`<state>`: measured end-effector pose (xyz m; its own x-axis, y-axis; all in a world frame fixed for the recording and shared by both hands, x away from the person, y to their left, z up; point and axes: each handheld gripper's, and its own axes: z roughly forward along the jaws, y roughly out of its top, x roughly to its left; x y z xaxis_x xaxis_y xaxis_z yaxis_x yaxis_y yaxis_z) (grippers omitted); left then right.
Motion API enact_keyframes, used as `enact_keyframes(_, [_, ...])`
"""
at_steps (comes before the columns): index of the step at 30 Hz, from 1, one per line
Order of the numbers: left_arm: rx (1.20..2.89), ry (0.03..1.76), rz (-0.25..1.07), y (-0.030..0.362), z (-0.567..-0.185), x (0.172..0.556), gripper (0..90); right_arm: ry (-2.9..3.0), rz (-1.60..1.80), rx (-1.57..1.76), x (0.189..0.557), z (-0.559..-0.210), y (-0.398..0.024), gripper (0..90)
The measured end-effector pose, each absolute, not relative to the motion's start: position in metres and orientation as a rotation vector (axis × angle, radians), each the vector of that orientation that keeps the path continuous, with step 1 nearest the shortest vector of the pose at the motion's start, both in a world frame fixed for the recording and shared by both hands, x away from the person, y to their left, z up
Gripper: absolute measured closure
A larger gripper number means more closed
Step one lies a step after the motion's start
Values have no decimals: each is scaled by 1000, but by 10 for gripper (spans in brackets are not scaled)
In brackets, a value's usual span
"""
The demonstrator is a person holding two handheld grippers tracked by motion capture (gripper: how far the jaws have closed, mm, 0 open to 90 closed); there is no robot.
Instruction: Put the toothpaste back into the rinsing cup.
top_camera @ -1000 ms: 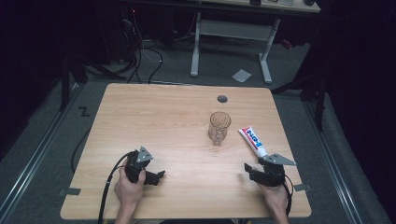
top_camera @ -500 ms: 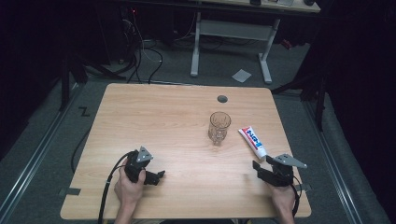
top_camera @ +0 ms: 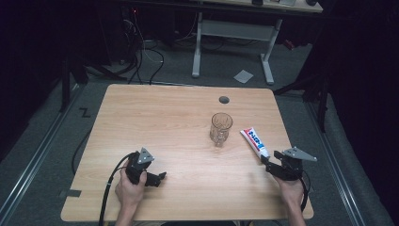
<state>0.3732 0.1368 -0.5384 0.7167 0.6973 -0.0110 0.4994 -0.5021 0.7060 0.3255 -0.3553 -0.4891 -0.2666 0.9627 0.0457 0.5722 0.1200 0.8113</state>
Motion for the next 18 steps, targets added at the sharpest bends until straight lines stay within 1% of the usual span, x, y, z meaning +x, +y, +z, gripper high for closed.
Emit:
enact_keyframes(11, [2200, 937, 370, 137, -538, 375, 3, 1935, 986, 1498, 347, -484, -361, 359])
enact_keyframes(18, [2194, 951, 376, 137, -538, 375, 3, 1947, 944, 1499, 363, -479, -358, 370])
